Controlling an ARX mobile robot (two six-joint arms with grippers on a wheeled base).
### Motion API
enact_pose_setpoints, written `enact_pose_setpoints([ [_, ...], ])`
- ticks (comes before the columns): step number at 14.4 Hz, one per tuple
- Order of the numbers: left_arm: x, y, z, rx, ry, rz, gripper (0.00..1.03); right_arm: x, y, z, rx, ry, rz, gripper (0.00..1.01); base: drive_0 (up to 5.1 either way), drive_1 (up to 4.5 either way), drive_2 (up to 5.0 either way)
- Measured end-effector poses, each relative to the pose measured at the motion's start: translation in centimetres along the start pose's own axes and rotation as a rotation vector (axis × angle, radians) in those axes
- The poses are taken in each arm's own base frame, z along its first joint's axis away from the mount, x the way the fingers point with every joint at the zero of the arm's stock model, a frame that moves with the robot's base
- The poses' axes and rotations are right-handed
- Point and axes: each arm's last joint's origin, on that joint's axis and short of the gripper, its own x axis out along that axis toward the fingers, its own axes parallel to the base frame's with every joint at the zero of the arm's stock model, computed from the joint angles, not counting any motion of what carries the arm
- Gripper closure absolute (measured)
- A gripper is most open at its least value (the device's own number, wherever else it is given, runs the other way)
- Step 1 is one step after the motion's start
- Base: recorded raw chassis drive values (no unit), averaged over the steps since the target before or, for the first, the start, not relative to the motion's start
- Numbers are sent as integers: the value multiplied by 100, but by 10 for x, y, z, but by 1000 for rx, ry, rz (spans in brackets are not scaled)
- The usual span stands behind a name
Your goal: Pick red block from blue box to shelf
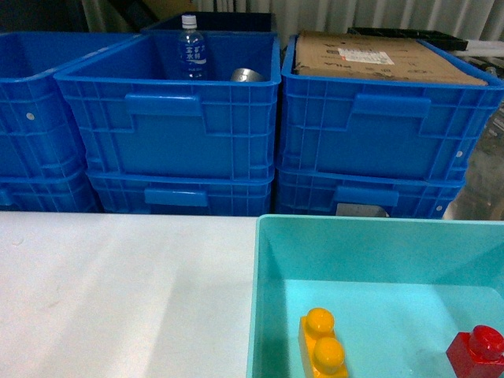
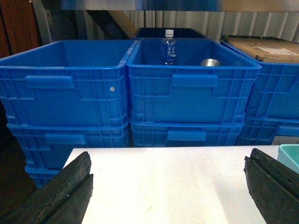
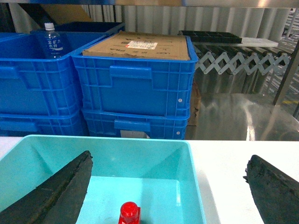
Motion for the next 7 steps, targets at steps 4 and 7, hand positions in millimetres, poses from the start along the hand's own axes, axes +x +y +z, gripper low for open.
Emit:
enact_pose_setpoints([
  [4, 0, 0, 0, 0, 0, 0, 5, 0, 0, 0, 0, 0, 0, 3, 0, 0, 0],
  [7, 0, 0, 0, 0, 0, 0, 5, 0, 0, 0, 0, 0, 0, 3, 0, 0, 0],
])
